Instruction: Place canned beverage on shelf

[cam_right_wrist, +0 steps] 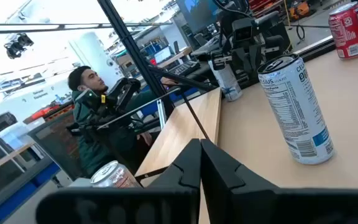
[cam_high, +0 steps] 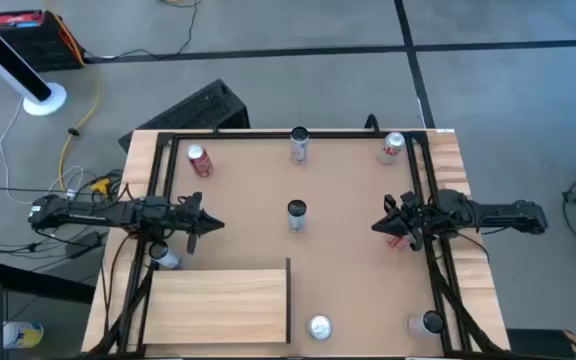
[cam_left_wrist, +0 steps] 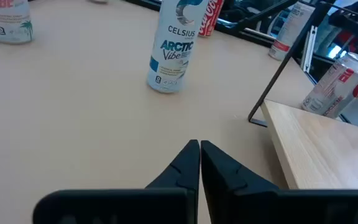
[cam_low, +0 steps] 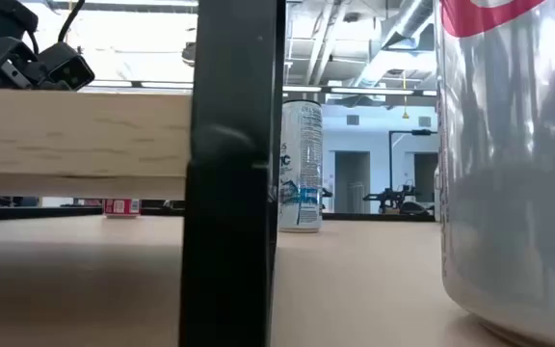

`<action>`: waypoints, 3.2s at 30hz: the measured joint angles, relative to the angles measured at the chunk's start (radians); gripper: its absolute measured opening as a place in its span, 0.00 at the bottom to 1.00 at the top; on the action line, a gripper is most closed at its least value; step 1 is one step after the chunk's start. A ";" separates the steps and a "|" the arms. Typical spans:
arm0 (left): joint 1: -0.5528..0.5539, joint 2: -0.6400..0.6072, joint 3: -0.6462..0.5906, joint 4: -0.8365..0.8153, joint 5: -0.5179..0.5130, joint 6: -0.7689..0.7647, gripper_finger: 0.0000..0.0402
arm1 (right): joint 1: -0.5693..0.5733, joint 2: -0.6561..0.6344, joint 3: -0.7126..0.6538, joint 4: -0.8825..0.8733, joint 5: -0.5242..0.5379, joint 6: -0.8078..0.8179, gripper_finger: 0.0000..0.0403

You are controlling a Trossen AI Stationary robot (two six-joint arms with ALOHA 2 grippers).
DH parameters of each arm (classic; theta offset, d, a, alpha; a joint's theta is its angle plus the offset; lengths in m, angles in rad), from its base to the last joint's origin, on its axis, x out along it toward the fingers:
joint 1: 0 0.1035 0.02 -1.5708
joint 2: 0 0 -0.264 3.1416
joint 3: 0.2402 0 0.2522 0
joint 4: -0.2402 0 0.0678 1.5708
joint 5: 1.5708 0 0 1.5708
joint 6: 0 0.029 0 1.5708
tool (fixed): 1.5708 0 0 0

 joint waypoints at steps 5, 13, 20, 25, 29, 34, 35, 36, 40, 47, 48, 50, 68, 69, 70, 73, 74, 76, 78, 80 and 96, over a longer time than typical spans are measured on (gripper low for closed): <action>0.000 0.000 0.000 0.000 0.000 0.000 0.00 | 0.000 0.000 0.000 0.000 0.000 0.000 0.08; 0.000 0.000 0.000 0.000 0.000 0.000 0.00 | 0.000 0.000 0.000 0.000 0.000 0.000 0.08; 0.000 0.000 0.000 0.000 0.000 0.000 0.00 | 0.000 0.000 0.000 0.000 0.000 0.000 0.08; 0.000 0.000 0.000 0.000 0.000 0.000 0.00 | 0.000 0.000 0.000 0.000 0.000 0.000 0.08; 0.000 0.000 0.000 0.000 0.000 0.000 0.00 | 0.000 0.000 0.000 0.000 0.000 0.000 0.08; 0.000 0.000 0.000 0.000 0.000 0.000 0.00 | 0.000 0.000 0.000 0.000 0.000 0.000 0.08; 0.000 0.000 0.000 0.000 0.000 0.000 0.00 | 0.000 0.000 0.000 0.000 0.000 0.000 0.08; 0.000 0.000 0.000 0.000 0.000 0.000 0.00 | 0.000 0.000 0.000 0.000 0.000 0.000 0.08; 0.000 0.000 0.000 0.000 0.000 0.000 0.00 | 0.000 0.000 0.000 0.000 0.000 0.000 0.08; 0.000 0.000 0.000 0.000 0.000 0.000 0.00 | 0.000 0.000 0.000 0.000 0.000 0.000 0.08; 0.000 0.000 0.000 0.000 0.000 0.000 0.00 | 0.000 0.000 0.000 0.000 0.000 0.000 0.08; 0.000 0.000 0.000 0.000 0.000 0.000 0.00 | 0.000 0.000 0.000 0.000 0.000 0.000 0.08; 0.000 0.000 0.000 0.074 -0.043 0.010 0.00 | 0.000 0.000 0.000 0.000 0.000 0.000 0.08; 0.000 0.000 0.000 0.073 -0.053 0.003 0.00 | 0.000 0.000 0.000 0.000 0.001 0.000 0.08; 0.000 0.001 0.000 0.070 -0.065 -0.007 0.00 | 0.000 0.000 0.000 0.000 0.002 0.000 0.08; 0.000 0.000 0.000 0.070 -0.117 -0.039 0.00 | 0.000 0.000 0.000 0.009 0.039 0.000 0.08; 0.000 0.000 0.000 0.076 -0.141 -0.052 0.00 | 0.000 0.000 0.000 0.014 0.050 0.000 0.08; 0.000 0.000 0.000 0.097 -0.192 -0.099 0.00 | 0.000 0.000 0.000 0.034 0.056 -0.004 0.08; 0.000 0.000 0.000 0.116 -0.230 -0.148 0.00 | 0.000 0.000 0.000 0.063 0.092 -0.080 0.08; 0.000 0.000 0.000 0.147 -0.245 -0.178 0.00 | 0.000 0.000 0.000 0.099 0.155 -0.144 0.08; -0.017 0.089 0.234 -0.025 -0.124 -0.113 0.00 | 0.026 0.065 0.000 0.373 0.208 -0.550 0.08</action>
